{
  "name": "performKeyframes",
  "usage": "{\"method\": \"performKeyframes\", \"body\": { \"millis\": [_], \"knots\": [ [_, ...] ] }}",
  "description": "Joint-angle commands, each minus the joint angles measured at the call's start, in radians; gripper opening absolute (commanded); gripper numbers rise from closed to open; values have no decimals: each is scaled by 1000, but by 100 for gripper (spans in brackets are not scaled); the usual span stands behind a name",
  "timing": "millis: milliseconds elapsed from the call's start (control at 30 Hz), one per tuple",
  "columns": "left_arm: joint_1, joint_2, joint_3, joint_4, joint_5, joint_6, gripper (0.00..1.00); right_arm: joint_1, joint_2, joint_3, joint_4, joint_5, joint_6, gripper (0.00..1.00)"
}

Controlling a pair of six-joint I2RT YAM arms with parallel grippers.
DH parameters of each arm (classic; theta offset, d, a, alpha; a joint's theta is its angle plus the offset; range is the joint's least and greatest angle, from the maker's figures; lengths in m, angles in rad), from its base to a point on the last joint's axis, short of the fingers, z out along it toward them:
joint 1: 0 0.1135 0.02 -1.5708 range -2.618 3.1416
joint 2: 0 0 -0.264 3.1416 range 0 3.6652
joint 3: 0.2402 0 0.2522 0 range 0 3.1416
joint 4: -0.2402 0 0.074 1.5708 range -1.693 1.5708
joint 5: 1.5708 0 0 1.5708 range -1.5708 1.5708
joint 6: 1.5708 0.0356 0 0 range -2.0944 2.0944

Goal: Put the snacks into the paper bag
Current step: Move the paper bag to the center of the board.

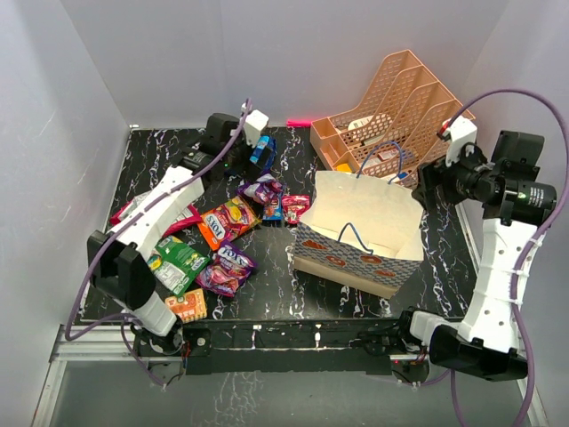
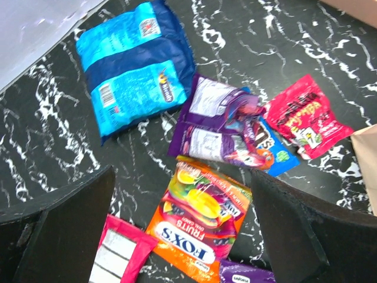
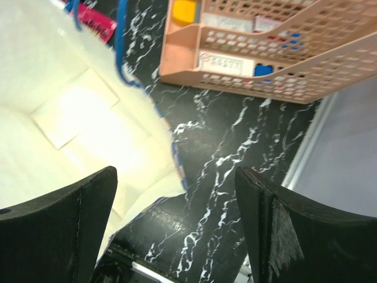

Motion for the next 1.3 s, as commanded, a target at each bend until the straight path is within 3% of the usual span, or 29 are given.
{"method": "performKeyframes", "body": {
  "millis": [0, 133, 333, 433, 633, 833, 1000, 1267],
  "knots": [
    [26, -97, -52, -48, -23, -13, 98, 5, 9, -80, -22, -96, -70, 83],
    [36, -135, -86, -44, -32, -24, 98, 32, 52, -93, 21, -108, -85, 82],
    [77, -174, -116, -35, -31, -28, 98, 139, 135, -103, 102, -5, -89, 78],
    [90, -186, -130, -35, -17, -35, 98, 193, 167, -105, 127, 50, -93, 66],
    [120, -222, -153, -34, 6, -37, 99, 201, 200, -88, 158, 176, -194, 33],
    [155, -264, -189, -16, 15, -36, 98, 202, 242, -27, 162, 202, -290, 17],
    [172, -292, -222, -2, 18, -33, 99, 195, 319, 44, 191, 223, -356, 11],
    [197, -328, -258, 11, 18, -32, 98, 192, 467, 141, 217, 153, -323, 11]
  ]
}}
